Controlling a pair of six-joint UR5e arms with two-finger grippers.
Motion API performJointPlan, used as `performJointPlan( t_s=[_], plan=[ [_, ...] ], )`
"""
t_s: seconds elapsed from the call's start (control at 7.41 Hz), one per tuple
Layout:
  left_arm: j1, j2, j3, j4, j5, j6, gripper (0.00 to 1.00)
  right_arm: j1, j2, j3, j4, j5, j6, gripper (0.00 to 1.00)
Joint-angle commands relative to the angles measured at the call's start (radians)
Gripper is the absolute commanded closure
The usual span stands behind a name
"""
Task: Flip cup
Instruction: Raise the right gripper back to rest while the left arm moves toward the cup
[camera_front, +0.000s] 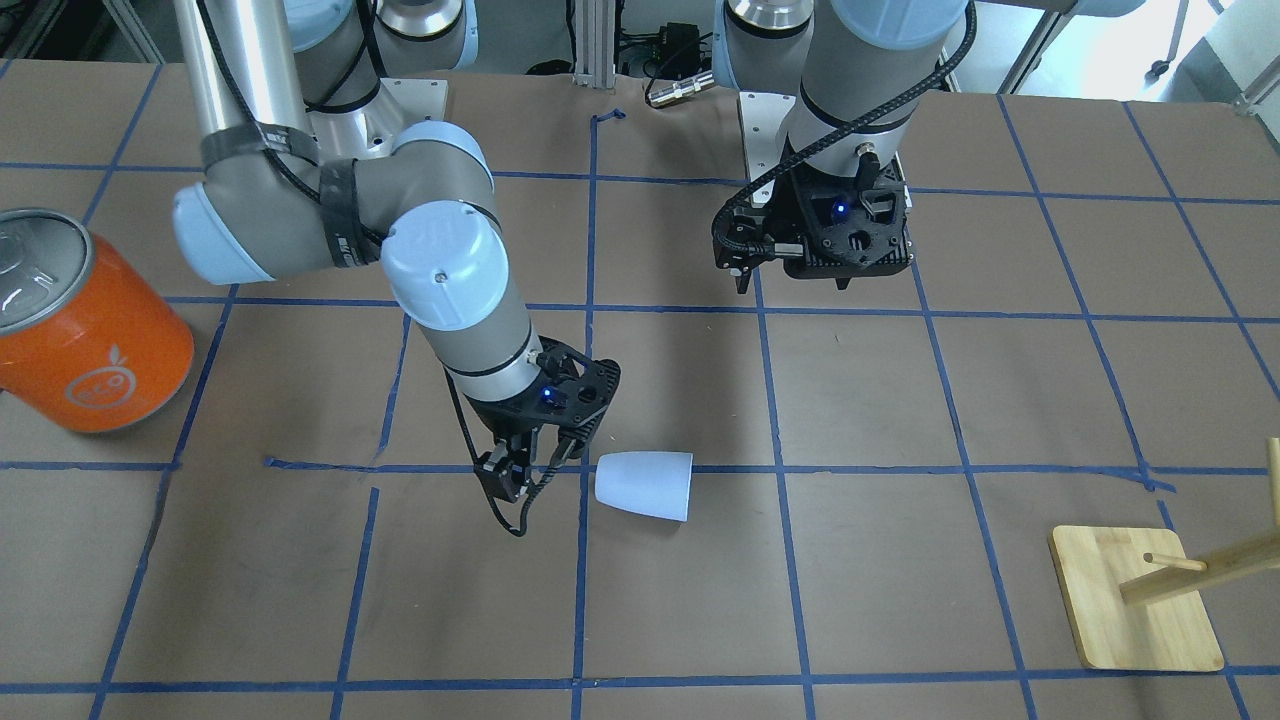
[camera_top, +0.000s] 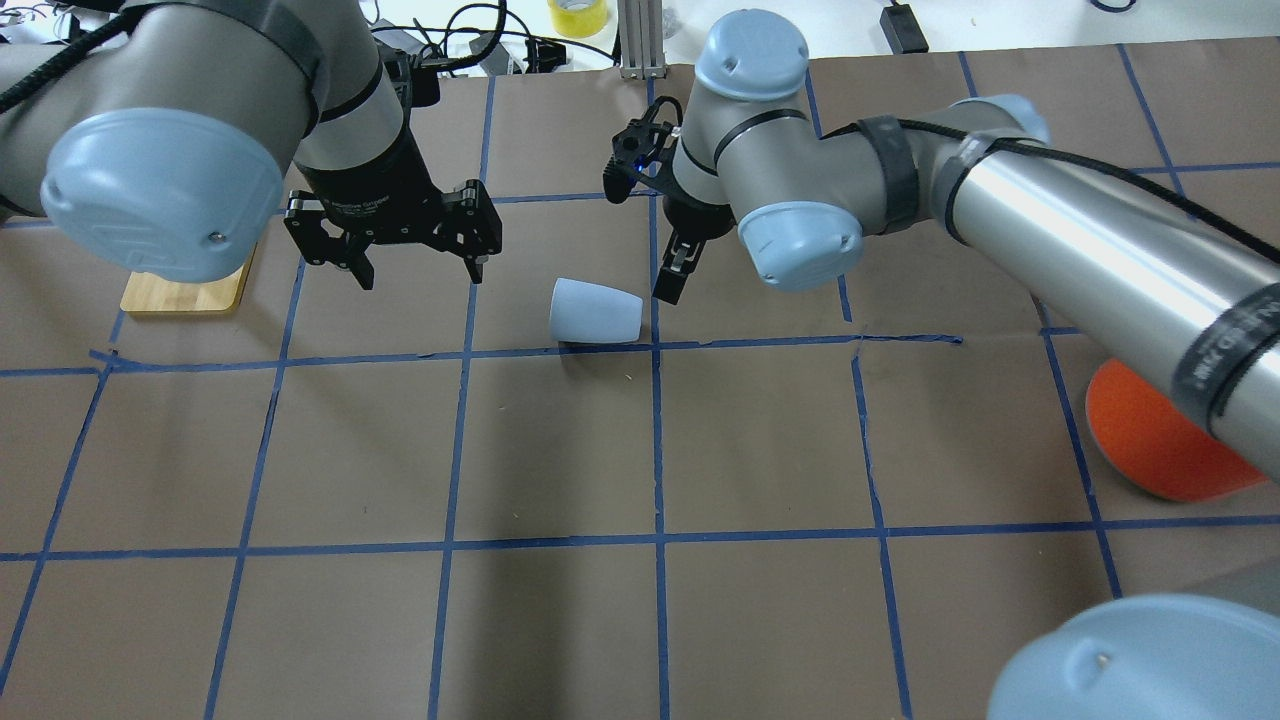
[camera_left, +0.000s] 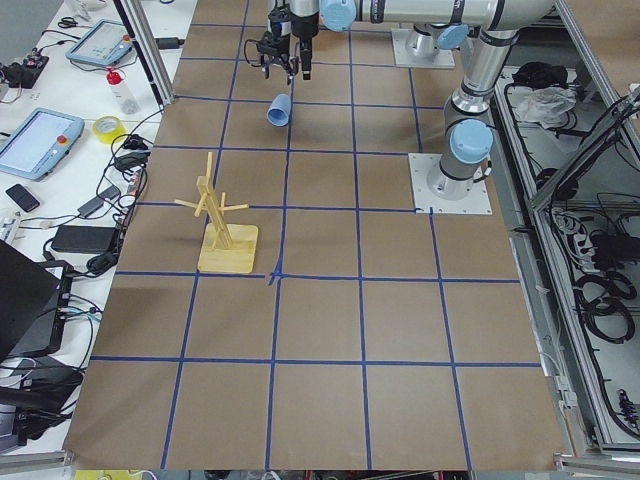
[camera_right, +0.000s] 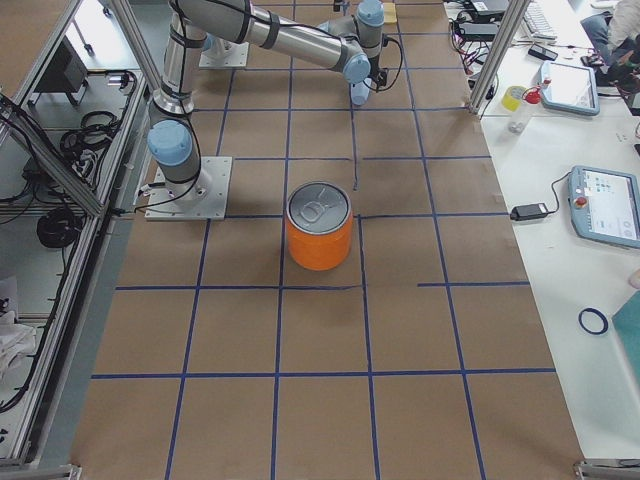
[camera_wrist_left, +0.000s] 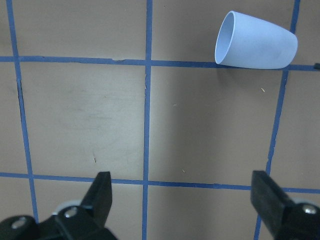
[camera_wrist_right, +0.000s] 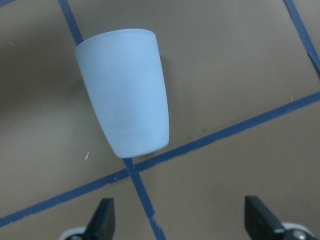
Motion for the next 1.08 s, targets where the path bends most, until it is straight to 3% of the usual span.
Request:
performJointPlan(
  t_s=[0.0,0.27,0.54,0.67,0.94],
  plan=[
    [0.0,0.003,0.0,0.0,0.001,0.001,0.0,-0.049,-0.103,-0.014,0.147,-0.014,0.086,0.39],
    [0.0,-0.002,0.004,0.0,0.0,-0.002,0.0,-0.072,-0.136,-0.036,0.183,-0.154,0.226,0.26],
    [0.003,-0.002,0.004,0.008,0.0,0.001,0.0,-0.089,-0.201,-0.039,0.17,-0.173,0.472,0.16],
    [0.006,-0.002,0.006,0.009,0.0,0.0,0.0,-0.098,-0.241,-0.046,0.195,-0.172,0.523,0.13],
    [0.005,-0.008,-0.002,0.009,-0.005,0.004,0.0,-0.124,-0.294,-0.056,0.307,-0.172,0.675,0.18]
  ],
)
